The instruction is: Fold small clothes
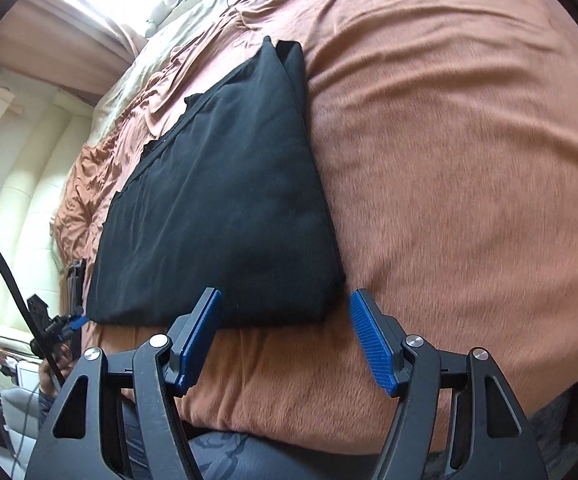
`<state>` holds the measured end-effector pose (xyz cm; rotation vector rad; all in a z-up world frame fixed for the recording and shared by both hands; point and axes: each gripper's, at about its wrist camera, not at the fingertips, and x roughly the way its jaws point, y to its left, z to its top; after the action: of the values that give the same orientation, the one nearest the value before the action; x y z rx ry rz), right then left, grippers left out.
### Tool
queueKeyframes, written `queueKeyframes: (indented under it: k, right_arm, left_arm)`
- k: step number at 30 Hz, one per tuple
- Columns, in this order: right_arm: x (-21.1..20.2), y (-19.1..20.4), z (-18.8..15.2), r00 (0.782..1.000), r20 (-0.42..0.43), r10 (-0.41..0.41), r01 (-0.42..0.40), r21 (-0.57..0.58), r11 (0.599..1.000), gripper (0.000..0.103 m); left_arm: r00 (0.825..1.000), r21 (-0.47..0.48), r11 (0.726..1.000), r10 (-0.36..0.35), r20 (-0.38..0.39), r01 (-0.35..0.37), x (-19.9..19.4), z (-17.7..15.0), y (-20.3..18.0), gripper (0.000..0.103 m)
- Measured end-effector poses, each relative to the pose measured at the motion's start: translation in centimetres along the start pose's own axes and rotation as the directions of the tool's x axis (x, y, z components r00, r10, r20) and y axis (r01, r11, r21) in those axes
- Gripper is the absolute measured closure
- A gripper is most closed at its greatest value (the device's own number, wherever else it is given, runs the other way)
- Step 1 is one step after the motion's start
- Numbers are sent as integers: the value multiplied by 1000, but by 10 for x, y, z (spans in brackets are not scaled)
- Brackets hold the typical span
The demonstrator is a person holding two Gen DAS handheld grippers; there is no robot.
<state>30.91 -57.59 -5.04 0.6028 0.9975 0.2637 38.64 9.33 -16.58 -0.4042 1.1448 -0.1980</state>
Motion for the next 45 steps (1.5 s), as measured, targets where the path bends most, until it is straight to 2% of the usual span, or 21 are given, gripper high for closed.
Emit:
queueKeyframes:
  k: [7,9,11,18,22,25,26,30,32,34,36,37,38,42,45]
  right_arm:
    - [3,-25,-15,992,7,127,-127,128,984,39]
    - [6,-31,-15,986,8,166,-165,155,974,47]
    - [11,-35,-14,980,9,198,-197,176,965,48]
    - [33,-49,-13,965,27,259,-259,217,941,48]
    - [41,-56,-13,957,52,286,-290,234,928,48]
    - [46,-61,-14,953,76,292,-302,244,922,57]
    - [48,-63,-14,952,85,294,-306,252,918,60]
    - [53,-70,-15,939,122,322,-343,265,901,62]
    - [58,-70,-15,938,125,322,-345,262,902,65]
    - [61,-70,-16,942,121,312,-333,260,906,72]
    - [60,-68,-19,945,118,305,-326,246,913,84]
    - [59,-66,-19,948,115,297,-317,238,918,88]
    - [57,-64,-21,951,117,288,-307,227,924,93]
    - [37,-40,-23,966,123,226,-244,159,956,95]
    - [23,-21,-25,968,137,212,-230,132,964,96]
  left_arm:
    - [993,-118,988,-109,-46,103,10,-14,12,34]
    - [990,-153,980,-133,-46,124,14,-15,16,34]
    - [987,-184,972,-157,-41,146,17,-13,20,34]
    - [975,-221,954,-217,-44,202,30,-7,16,35]
    - [964,-261,934,-262,-42,243,37,-4,14,35]
    - [962,-272,928,-271,-18,256,37,-2,17,37]
    - [961,-276,924,-275,-4,263,37,-1,18,40]
    - [959,-299,914,-282,21,275,39,2,24,52]
    - [960,-289,917,-281,19,274,40,2,25,52]
    - [961,-275,924,-275,5,266,43,2,23,52]
    - [965,-258,932,-262,5,255,43,3,19,55]
    - [968,-249,937,-252,5,245,43,3,18,62]
    - [972,-232,946,-235,-2,228,43,4,15,82]
    - [977,-174,962,-210,29,212,29,7,7,88]
    - [971,-158,959,-227,70,236,14,11,4,90]
